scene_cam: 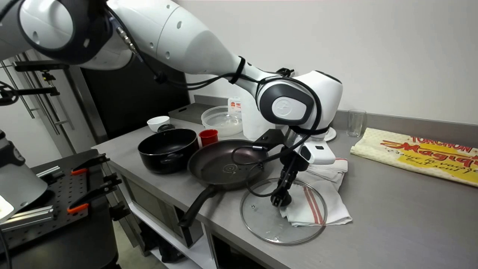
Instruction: Put the lid on the pot
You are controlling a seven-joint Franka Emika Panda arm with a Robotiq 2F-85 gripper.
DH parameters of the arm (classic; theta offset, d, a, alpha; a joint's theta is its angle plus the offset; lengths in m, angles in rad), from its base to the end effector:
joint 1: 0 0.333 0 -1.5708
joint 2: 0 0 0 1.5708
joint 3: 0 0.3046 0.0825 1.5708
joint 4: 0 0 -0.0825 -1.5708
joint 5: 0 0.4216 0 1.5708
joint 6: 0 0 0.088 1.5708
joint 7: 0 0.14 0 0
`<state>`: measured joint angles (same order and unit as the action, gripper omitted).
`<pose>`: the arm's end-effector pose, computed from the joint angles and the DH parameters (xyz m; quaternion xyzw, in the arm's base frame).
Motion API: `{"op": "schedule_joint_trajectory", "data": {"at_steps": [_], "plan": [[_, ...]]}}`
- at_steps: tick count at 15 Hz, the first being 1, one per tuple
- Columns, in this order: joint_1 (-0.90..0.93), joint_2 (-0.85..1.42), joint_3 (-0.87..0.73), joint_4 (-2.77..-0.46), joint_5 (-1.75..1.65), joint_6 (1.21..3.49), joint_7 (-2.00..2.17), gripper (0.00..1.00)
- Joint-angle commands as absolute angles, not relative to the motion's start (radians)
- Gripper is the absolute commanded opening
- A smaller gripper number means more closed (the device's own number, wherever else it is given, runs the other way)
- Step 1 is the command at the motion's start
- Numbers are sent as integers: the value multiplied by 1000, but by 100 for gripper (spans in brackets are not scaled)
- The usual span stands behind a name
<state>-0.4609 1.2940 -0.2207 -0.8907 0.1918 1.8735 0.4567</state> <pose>0.6275 -0.4170 0.0107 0.8443 -0.5153 -0.1463 0.0139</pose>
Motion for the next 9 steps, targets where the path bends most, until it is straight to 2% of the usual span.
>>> {"op": "schedule_joint_trajectory", "data": {"at_steps": [1, 3, 6, 9], "plan": [[-479, 1344, -207, -787, 200, 1825, 484, 54], [-481, 1355, -203, -764, 199, 1817, 488, 38], [-482, 1346, -203, -764, 204, 1810, 484, 26], [-477, 1322, -201, -791, 202, 1825, 474, 25]]}}
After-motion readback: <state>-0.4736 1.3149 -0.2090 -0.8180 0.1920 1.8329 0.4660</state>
